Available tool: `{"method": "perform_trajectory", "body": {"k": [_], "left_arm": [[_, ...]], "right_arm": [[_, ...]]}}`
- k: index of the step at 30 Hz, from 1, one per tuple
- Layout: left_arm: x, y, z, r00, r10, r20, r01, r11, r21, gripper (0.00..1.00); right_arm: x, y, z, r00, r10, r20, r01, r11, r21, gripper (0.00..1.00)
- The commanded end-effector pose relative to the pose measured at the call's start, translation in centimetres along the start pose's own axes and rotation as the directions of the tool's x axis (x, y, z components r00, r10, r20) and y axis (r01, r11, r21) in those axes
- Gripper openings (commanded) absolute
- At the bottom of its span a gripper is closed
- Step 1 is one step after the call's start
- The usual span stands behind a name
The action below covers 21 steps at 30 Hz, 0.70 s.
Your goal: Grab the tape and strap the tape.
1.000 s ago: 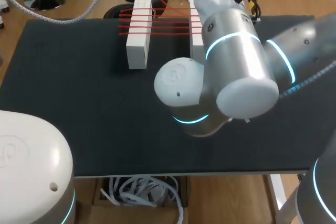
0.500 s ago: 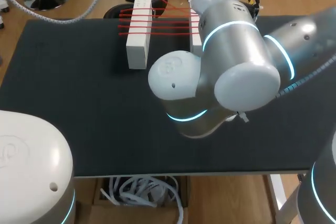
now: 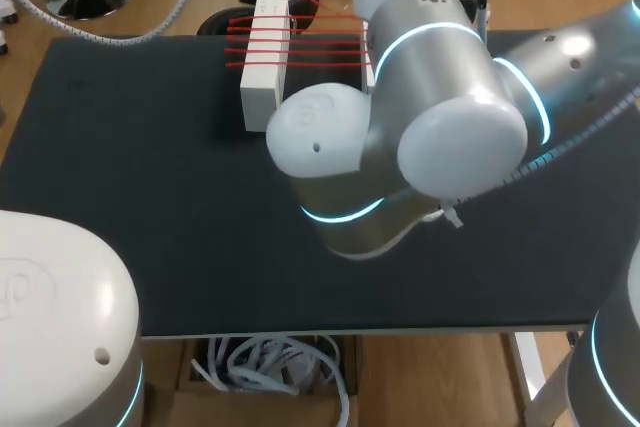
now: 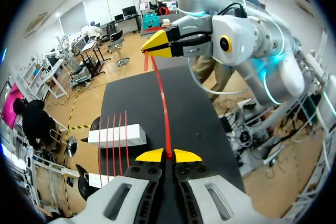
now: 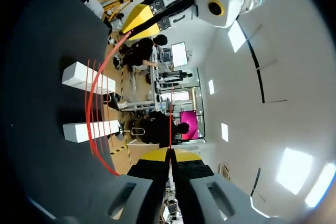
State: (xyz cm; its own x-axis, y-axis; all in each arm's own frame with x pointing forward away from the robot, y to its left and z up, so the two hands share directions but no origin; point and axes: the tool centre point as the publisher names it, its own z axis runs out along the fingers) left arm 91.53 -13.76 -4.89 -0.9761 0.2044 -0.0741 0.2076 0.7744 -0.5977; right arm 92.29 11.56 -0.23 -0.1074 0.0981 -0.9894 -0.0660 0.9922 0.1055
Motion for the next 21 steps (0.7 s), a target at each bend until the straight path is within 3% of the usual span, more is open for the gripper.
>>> {"method": "perform_trajectory", "body": {"k": [1, 21], "left_arm": [[0.1, 0.0, -0.1, 1.000, -0.001, 0.000, 0.001, 1.000, -0.003, 0.00], [0.1, 0.0, -0.1, 1.000, -0.001, 0.000, 0.001, 1.000, -0.003, 0.00]], "right_arm": [[-0.5, 0.7, -0.3, 0.999, -0.042, 0.009, 0.042, 0.999, 0.010, 0.00], [1.5, 3.6, -0.7, 0.992, -0.127, -0.009, 0.127, 0.992, 0.003, 0.00]]}}
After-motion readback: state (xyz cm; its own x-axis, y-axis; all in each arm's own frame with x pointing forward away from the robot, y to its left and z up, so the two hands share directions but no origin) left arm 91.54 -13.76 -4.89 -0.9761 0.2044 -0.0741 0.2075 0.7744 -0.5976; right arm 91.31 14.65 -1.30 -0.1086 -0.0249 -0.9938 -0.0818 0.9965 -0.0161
